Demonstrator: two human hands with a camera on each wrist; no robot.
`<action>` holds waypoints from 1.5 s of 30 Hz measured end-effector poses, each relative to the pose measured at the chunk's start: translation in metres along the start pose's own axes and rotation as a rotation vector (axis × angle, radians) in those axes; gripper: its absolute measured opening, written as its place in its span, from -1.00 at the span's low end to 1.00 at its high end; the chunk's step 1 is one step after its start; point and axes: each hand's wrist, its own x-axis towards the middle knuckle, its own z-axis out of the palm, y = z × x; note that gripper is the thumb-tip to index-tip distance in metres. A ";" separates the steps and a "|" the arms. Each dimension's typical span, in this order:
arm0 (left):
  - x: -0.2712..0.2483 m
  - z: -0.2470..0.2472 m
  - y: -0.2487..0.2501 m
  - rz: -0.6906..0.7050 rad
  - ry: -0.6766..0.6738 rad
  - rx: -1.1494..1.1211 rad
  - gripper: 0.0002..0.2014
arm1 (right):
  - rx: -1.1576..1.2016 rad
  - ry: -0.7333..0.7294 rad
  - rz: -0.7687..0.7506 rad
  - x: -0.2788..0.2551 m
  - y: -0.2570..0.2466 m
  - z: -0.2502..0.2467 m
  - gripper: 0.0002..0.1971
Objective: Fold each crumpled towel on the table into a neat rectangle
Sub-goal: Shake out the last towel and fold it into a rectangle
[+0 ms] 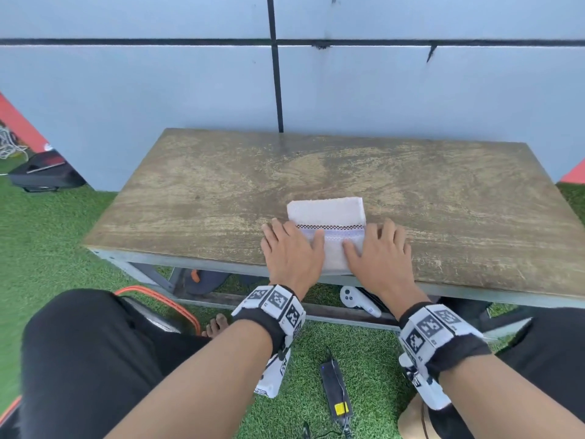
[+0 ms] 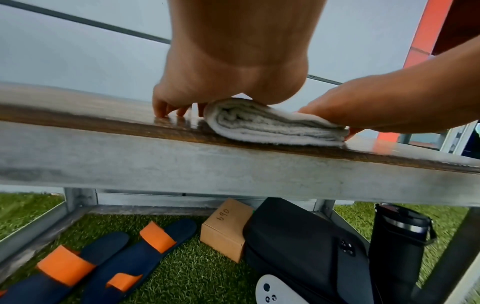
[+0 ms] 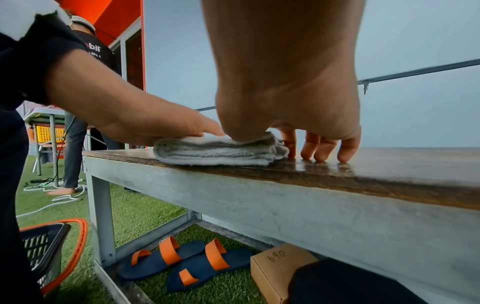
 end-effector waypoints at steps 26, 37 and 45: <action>-0.032 -0.318 -0.217 -0.057 0.191 -0.928 -0.79 | 1.166 -0.671 -0.385 0.009 -0.310 -0.055 -0.76; -0.075 -0.170 -0.452 -0.623 0.336 -1.010 -0.68 | 0.717 -0.628 -0.882 -0.020 -0.439 0.105 -0.91; -0.098 -0.046 -0.510 -1.023 0.130 -0.920 -0.67 | 0.218 -0.777 -0.973 -0.039 -0.448 0.240 -0.70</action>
